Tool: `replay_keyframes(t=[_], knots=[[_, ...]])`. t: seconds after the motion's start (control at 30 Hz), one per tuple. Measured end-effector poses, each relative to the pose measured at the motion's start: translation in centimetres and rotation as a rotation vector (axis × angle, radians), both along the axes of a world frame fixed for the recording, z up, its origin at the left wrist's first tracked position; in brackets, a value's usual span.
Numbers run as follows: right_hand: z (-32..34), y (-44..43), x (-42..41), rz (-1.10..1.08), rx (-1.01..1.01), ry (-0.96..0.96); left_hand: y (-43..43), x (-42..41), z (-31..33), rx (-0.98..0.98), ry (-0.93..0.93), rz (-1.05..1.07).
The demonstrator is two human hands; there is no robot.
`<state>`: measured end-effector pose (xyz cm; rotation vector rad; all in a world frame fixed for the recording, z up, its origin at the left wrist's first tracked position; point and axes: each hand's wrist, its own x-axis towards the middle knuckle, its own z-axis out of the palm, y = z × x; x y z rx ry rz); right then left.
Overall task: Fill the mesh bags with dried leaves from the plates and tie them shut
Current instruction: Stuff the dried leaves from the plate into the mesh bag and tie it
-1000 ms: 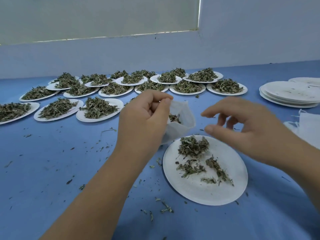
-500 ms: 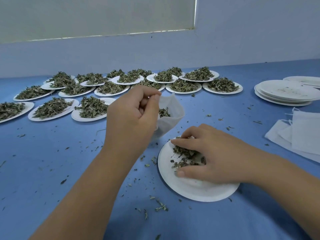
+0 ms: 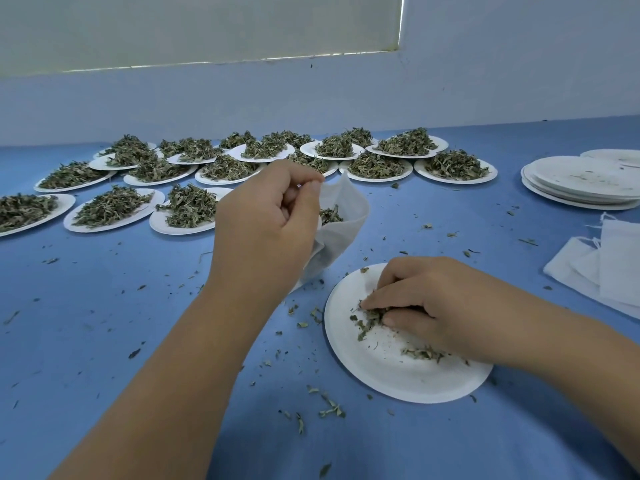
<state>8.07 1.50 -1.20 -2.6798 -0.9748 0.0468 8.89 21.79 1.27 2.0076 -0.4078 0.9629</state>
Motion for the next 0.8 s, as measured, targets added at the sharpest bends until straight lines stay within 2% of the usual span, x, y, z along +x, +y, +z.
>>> replay_keyframes(t=[0.2, 0.57, 0.8], knots=[[-0.17, -0.11, 0.13, -0.063, -0.039, 0.011, -0.24, 0.04, -0.1, 0.03, -0.005, 0.002], [-0.27, 0.18, 0.75, -0.002, -0.095, -0.081, -0.4, 0.14, -0.22, 0.045, 0.003, -0.019], [-0.06, -0.2, 0.04, 0.046, -0.003, -0.051, -0.37, -0.05, -0.12, 0.052, 0.015, -0.011]])
